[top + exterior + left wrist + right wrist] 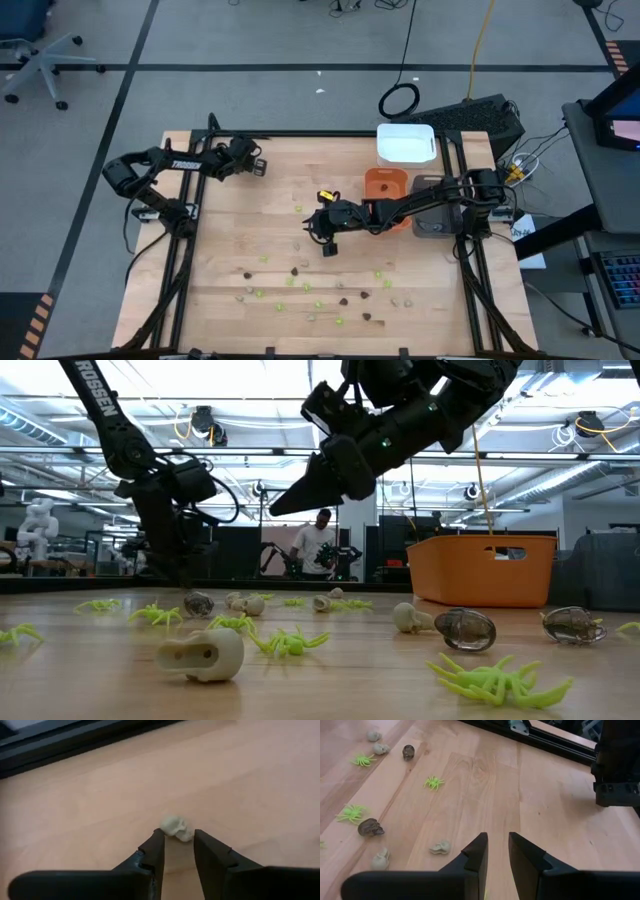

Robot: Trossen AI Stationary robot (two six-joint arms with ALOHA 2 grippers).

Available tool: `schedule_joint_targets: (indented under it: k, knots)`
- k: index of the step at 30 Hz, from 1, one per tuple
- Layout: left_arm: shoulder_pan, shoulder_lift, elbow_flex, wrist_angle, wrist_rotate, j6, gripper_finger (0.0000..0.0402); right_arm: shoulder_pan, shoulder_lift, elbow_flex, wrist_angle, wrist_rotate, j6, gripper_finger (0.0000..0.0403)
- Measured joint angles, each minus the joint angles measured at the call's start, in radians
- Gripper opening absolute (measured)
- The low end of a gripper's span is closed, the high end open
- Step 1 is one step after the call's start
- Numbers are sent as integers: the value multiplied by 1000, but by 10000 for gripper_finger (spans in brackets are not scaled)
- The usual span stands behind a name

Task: Sort Halloween decoration
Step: Put the white skull toy into the black bin

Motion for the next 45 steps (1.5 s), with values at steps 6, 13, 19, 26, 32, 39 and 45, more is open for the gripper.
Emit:
schedule_joint_targets:
  k: [6,13,19,26,32,39,45]
  knots:
    - [-45,-12,0,-7,98,61,81,0,0,0,-34,0,2,66]
    - [-125,-111,0,-12,139,51,81,0,0,0,-84,1,2,66]
    - [-101,-200,82,-31,78,74,81,0,0,0,-134,3,5,66]
    - [-31,-132,303,-204,106,218,81,0,-10,0,-187,7,25,66]
    - [47,16,387,-249,243,312,119,0,-50,0,-321,8,85,66]
    - [83,173,440,-276,265,309,195,6,-68,-8,-404,5,115,66]
    - [74,235,444,-229,254,249,206,6,-68,-10,-401,5,118,66]
